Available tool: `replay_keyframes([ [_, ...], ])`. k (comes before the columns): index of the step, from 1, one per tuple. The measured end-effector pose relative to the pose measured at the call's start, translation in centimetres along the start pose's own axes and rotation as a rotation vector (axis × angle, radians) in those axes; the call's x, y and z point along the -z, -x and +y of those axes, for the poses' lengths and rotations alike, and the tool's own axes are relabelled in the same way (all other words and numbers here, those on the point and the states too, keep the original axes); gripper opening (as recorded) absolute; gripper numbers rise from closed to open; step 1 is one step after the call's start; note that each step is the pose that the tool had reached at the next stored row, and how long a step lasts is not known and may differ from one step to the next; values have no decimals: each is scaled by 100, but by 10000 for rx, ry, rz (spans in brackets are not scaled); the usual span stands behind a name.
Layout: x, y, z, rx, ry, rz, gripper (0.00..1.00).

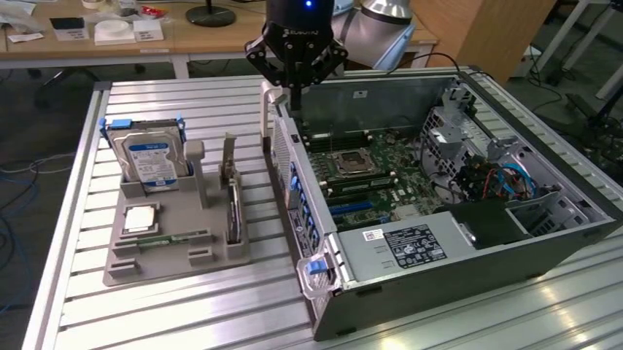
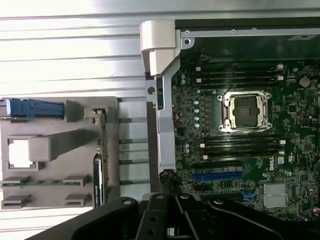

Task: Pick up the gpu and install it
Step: 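Reach for the gpu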

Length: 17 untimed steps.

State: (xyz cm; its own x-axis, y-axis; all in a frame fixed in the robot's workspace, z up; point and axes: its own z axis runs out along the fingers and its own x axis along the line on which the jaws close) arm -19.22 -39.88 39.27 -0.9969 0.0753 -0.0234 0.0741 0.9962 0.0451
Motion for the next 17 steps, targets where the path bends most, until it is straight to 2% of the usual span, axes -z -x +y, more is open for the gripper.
replay_keyframes([
  [17, 1, -122, -9, 0, 0, 0, 11],
])
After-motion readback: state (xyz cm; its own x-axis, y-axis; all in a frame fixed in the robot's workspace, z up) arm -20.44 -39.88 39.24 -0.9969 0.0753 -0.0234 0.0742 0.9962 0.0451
